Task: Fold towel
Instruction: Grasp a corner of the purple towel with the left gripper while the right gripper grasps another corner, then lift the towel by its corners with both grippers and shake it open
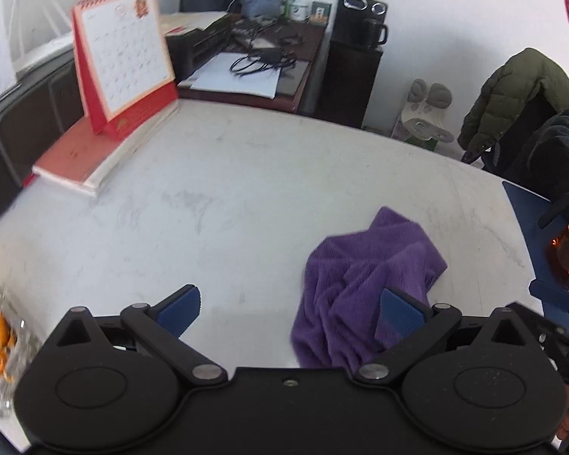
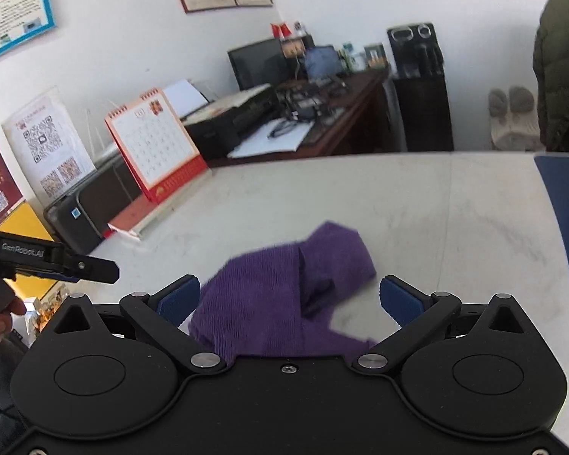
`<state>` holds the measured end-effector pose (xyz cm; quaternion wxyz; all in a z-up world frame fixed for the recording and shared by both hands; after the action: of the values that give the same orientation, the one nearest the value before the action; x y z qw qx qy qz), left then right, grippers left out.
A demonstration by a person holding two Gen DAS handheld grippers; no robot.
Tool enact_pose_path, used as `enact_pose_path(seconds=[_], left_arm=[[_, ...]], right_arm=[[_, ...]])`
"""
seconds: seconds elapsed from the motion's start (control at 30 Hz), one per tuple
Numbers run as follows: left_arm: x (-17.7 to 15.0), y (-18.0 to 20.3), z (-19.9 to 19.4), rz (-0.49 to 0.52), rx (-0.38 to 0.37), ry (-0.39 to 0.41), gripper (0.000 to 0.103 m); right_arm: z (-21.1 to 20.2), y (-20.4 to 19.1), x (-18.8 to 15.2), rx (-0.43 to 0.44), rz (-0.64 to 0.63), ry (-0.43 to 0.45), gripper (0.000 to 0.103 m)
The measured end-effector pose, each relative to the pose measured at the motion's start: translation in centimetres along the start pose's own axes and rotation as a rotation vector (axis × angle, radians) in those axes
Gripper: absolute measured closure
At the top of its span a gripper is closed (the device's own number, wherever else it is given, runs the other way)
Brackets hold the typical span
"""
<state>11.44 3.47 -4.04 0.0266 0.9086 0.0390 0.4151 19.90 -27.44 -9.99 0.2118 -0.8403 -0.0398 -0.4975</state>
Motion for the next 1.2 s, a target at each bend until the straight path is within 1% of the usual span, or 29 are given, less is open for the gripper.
enact_pose_path(seconds=[0.07, 0.1, 0.13, 0.17, 0.23, 0.3, 0.33, 0.37, 0.4, 0.5, 0.53, 0.6, 0.63, 0.7, 0.73, 0.8, 0.87, 0.93, 0.97, 1.0, 1.03, 1.1, 1.13, 1.2], left_arm=[[1.5, 0.5, 2.4, 0.048, -0.065, 0.012, 0.001], [2.1, 0.9, 3.9, 0.085, -0.101, 0.013, 0.001], [2.7, 1.6, 5.8, 0.139, -0.155, 0.004, 0.001], [2.7, 1.8, 6.7, 0.158, -0.176, -0.005, 0.001], [2.9, 3.0, 9.6, 0.222, -0.272, -0.059, 0.002], [2.7, 4.0, 11.6, 0.255, -0.354, -0.112, 0.002], [2.4, 4.9, 12.7, 0.29, -0.409, -0.154, 0.002], [2.1, 5.5, 13.4, 0.315, -0.441, -0.173, 0.002], [1.7, 6.5, 14.5, 0.369, -0.495, -0.207, 0.002], [0.7, 7.7, 16.7, 0.455, -0.541, -0.259, 0.005], [0.3, 8.2, 17.9, 0.478, -0.562, -0.289, 0.006], [-0.1, 8.7, 19.0, 0.495, -0.581, -0.322, 0.015], [-0.4, 9.2, 19.6, 0.514, -0.598, -0.339, 0.016], [-0.8, 9.9, 20.2, 0.544, -0.608, -0.353, 0.024], [-1.2, 10.3, 20.5, 0.558, -0.612, -0.365, 0.027], [-1.6, 10.9, 20.7, 0.566, -0.618, -0.387, 0.037], [-1.8, 11.2, 20.7, 0.587, -0.622, -0.377, 0.043], [-1.9, 11.2, 20.6, 0.619, -0.596, -0.357, 0.058], [-1.8, 11.2, 20.5, 0.616, -0.59, -0.357, 0.073], [-1.9, 10.9, 20.5, 0.592, -0.585, -0.373, 0.084], [-1.9, 10.6, 20.5, 0.568, -0.579, -0.389, 0.085], [-1.8, 10.0, 20.1, 0.537, -0.567, -0.391, 0.091], [-1.9, 9.6, 19.8, 0.526, -0.555, -0.389, 0.091], [-1.9, 8.8, 19.0, 0.498, -0.532, -0.382, 0.093]], right_arm=[[0.9, 0.4, 0.3, -0.03, -0.05, -0.041, 0.0], [1.1, 0.4, 0.3, -0.033, -0.06, -0.043, 0.0], [1.4, 0.3, 0.3, -0.03, -0.071, -0.045, 0.0], [1.6, 0.1, 0.1, -0.019, -0.086, -0.053, 0.0], [2.4, -0.5, -0.5, -0.011, -0.124, -0.08, 0.0], [3.5, -1.4, -1.3, 0.0, -0.18, -0.106, 0.0], [4.1, -1.9, -1.7, 0.011, -0.203, -0.122, 0.0], [4.8, -2.4, -2.0, 0.024, -0.217, -0.136, 0.0], [5.2, -2.7, -2.2, 0.037, -0.22, -0.147, 0.0], [6.7, -3.5, -2.8, 0.08, -0.211, -0.189, 0.0], [7.2, -3.7, -3.0, 0.091, -0.211, -0.204, 0.0], [7.8, -3.9, -3.5, 0.094, -0.231, -0.225, 0.0], [8.1, -3.9, -3.6, 0.092, -0.241, -0.232, 0.0], [8.4, -3.9, -4.0, 0.088, -0.259, -0.242, 0.0], [8.6, -3.8, -4.2, 0.088, -0.261, -0.248, 0.0], [8.9, -3.7, -4.5, 0.085, -0.253, -0.26, 0.0], [9.1, -3.7, -4.7, 0.087, -0.241, -0.266, 0.0], [9.3, -3.8, -4.8, 0.09, -0.246, -0.268, 0.0], [9.4, -3.8, -4.8, 0.095, -0.25, -0.266, 0.001], [9.5, -3.9, -4.9, 0.098, -0.251, -0.268, 0.002], [9.7, -4.0, -5.1, 0.104, -0.253, -0.273, 0.003], [9.8, -4.1, -5.4, 0.111, -0.253, -0.291, 0.012], [9.8, -4.2, -5.7, 0.115, -0.251, -0.307, 0.016], [9.5, -4.5, -6.1, 0.131, -0.254, -0.328, 0.03]])
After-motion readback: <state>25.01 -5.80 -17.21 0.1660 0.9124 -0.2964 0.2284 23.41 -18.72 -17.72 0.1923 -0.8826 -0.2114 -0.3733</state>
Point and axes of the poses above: each gripper's, at about its wrist camera, not at the fingertips, and z roughly the way its jaws point, y to its right, x to its top, the point moved 9 cm from there along z, roughly the way its jaws point, and after that the axes turned 8 degrees about y, right-handed, at the moved point
